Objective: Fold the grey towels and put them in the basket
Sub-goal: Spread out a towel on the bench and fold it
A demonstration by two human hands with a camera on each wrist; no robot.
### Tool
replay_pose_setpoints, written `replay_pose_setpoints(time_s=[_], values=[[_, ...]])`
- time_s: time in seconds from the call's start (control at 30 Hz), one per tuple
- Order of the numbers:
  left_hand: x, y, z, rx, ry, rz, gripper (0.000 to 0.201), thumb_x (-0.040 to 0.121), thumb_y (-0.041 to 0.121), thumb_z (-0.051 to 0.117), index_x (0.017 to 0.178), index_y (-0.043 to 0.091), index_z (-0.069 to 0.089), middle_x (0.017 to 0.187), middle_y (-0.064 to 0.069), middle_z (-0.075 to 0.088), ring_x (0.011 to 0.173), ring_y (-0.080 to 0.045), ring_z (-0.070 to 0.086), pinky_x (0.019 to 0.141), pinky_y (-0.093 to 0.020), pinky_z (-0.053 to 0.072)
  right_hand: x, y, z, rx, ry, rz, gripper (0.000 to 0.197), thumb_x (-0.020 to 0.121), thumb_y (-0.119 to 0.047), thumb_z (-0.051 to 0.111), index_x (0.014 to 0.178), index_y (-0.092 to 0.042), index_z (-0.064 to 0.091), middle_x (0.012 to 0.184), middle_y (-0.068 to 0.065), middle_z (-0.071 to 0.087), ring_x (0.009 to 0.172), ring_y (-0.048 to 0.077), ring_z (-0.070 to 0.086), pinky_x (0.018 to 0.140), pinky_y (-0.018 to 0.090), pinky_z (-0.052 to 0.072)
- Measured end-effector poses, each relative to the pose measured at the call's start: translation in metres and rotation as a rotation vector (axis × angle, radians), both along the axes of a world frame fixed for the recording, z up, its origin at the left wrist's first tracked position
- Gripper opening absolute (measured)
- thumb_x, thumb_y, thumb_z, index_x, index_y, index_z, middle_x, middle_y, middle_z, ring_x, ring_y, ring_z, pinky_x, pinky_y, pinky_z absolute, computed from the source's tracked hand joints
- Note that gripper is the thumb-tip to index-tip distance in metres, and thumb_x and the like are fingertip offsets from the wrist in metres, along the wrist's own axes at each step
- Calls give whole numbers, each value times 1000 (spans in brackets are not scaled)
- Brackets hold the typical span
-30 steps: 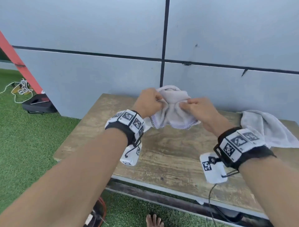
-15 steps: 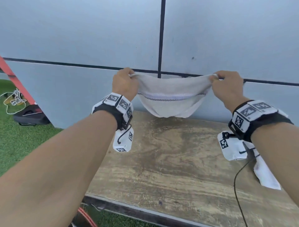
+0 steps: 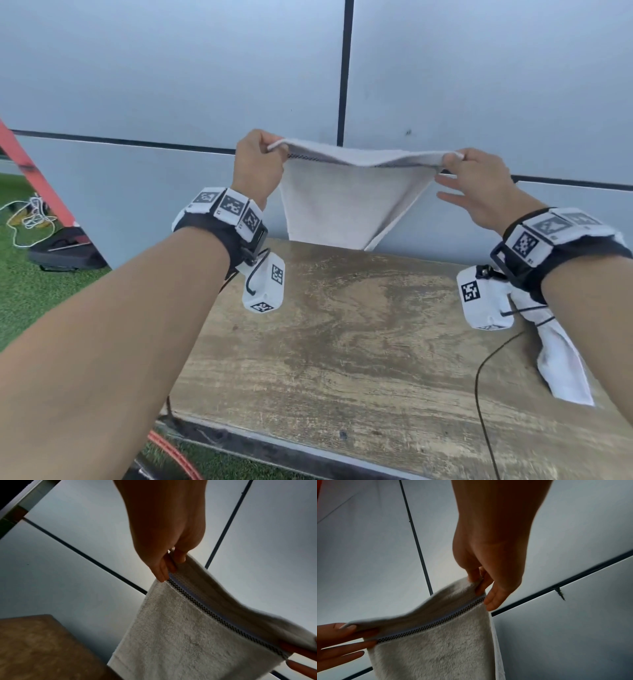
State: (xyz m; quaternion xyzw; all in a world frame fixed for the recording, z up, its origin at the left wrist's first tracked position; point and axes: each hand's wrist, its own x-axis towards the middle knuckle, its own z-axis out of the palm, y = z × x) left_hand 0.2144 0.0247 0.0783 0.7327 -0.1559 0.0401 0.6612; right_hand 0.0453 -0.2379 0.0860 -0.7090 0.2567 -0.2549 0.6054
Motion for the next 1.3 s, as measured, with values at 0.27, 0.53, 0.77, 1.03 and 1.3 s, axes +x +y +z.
replay_pose_setpoints(time_s=[0.27, 0.53, 0.77, 1.03, 1.3], values=[[-7, 36, -19, -71, -75, 164, 19, 97, 14, 58, 83, 25, 54, 92, 1, 62, 82, -10, 57, 90, -43, 55, 1, 27, -12, 7, 59, 176, 14, 102, -29, 57, 95, -18, 58, 111, -2, 61, 114, 17, 66, 98, 39, 55], [-25, 48, -15, 209, -55, -13, 22, 97, 12, 62, 79, 22, 55, 85, -2, 59, 74, -13, 50, 76, -33, 48, -11, 31, -11, -181, -67, -134, 15, 101, -31, 54, 97, -21, 64, 96, -2, 63, 89, 12, 62, 89, 43, 57], [-55, 71, -24, 430, -89, -77, 10, 97, 13, 62, 88, 13, 61, 86, -4, 62, 78, -20, 57, 69, -40, 56, -85, 46, -54, -561, 65, -105, 19, 100, -34, 56, 97, -19, 69, 90, 3, 61, 86, 17, 54, 77, 30, 38], [-106, 124, -76, 873, -80, -296, 8, 92, 33, 65, 93, 25, 68, 87, 0, 69, 69, -19, 61, 65, -33, 55, -166, 79, -127, -498, 252, 108, 19, 97, -23, 65, 112, -15, 74, 115, 1, 70, 108, 19, 63, 88, 25, 41], [-149, 161, -103, 932, 46, -435, 19, 99, 20, 62, 99, 1, 63, 85, -22, 65, 76, -23, 56, 82, -52, 53, -215, 104, -139, -501, 349, 202, 28, 101, -27, 59, 126, -17, 68, 138, -5, 57, 131, 19, 49, 101, 28, 37]])
